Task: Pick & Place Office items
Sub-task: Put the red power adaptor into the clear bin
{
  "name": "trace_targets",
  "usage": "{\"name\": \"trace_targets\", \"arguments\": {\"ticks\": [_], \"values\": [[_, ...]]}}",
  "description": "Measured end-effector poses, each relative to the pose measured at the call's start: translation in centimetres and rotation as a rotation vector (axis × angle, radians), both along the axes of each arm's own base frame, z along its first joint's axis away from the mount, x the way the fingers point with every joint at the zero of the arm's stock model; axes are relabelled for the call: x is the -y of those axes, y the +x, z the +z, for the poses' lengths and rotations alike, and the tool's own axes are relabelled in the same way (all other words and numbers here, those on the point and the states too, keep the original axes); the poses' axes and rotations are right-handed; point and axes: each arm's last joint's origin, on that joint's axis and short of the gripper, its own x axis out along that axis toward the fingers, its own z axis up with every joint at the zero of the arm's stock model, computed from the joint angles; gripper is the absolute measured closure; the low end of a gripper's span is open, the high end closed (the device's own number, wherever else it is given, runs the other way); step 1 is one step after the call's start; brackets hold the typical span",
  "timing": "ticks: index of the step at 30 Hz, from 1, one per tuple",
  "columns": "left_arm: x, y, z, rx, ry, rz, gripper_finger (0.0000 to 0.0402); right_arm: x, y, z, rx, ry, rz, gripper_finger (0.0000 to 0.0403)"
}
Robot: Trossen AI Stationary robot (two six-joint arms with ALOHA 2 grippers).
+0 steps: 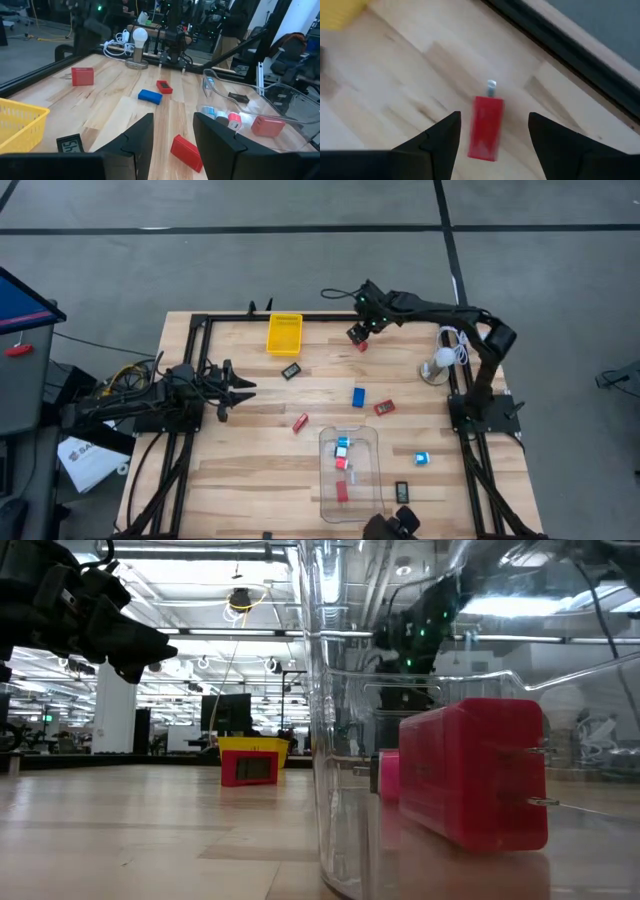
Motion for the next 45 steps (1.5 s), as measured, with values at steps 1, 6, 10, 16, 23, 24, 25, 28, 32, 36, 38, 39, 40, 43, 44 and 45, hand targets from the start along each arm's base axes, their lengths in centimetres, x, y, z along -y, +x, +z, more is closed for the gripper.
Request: {"name": "trace_targets", "arguments": {"ticks": [1, 6, 10, 16, 23, 24, 25, 28, 32, 36, 38, 39, 40, 43, 44, 45], "values": [[0.0, 0.0, 0.0, 0.0, 0.0, 0.0, 0.0266, 0.3, 0.0, -0.6, -0.012, 0.008, -0.007, 0.0176], [0.0, 0.0, 0.0, 0.001, 0.001, 0.0, 0.0266, 0.8, 0.2, -2.2, -0.033, 0.036, -0.012, 0.0177], [0.0, 0.0, 0.0, 0.0, 0.002, -0.001, 0.0266, 0.4, 1.0, -3.2, -0.035, 0.063, 0.015, 0.0177], [0.0, 0.0, 0.0, 0.001, 0.002, -0.001, 0.0266, 0.4, 1.6, -3.4, -0.001, 0.049, 0.03, 0.0178], [0.0, 0.0, 0.0, 0.0, 0.002, -0.001, 0.0266, -0.1, 1.2, -3.8, -0.035, 0.083, 0.027, 0.0178], [0.0, 0.0, 0.0, 0.001, 0.002, -0.001, 0.0266, -0.1, 1.1, -3.9, -0.044, 0.083, 0.026, 0.0178], [0.0, 0.0, 0.0, 0.001, 0.002, -0.002, 0.0266, -0.1, 1.0, -3.9, -0.051, 0.083, 0.026, 0.0178], [0.0, 0.0, 0.0, 0.001, 0.002, -0.002, 0.0266, -0.1, 0.9, -3.9, -0.086, 0.063, 0.029, 0.0176], [0.0, 0.0, 0.0, 0.001, 0.002, -0.002, 0.0266, -0.5, 1.0, -4.0, -0.12, 0.036, 0.024, 0.0166], [0.0, 0.0, 0.0, 0.001, 0.002, -0.002, 0.0266, -0.7, 1.2, -4.0, -0.129, 0.028, 0.01, 0.0153], [0.0, 0.0, 0.0, 0.001, 0.002, -0.002, 0.0266, -0.9, 1.3, -4.0, -0.132, 0.024, 0.003, 0.0149], [0.0, 0.0, 0.0, 0.0, 0.002, -0.002, 0.0266, -1.0, 1.4, -4.0, -0.138, 0.016, 0.0, 0.0148], [0.0, 0.0, 0.0, 0.001, 0.002, -0.002, 0.0266, -1.1, 1.4, -4.0, -0.144, 0.009, -0.004, 0.0148], [0.0, 0.0, 0.0, 0.001, 0.002, -0.002, 0.0266, -1.5, 1.6, -3.9, -0.145, 0.007, -0.005, 0.0147], [0.0, 0.0, 0.0, 0.0, 0.002, -0.002, 0.0266, -1.6, 1.7, -3.8, -0.143, 0.007, -0.005, 0.0147], [0.0, 0.0, 0.0, 0.0, 0.002, -0.002, 0.0266, -1.8, 1.7, -3.5, -0.137, -0.001, -0.007, 0.0147]]}}
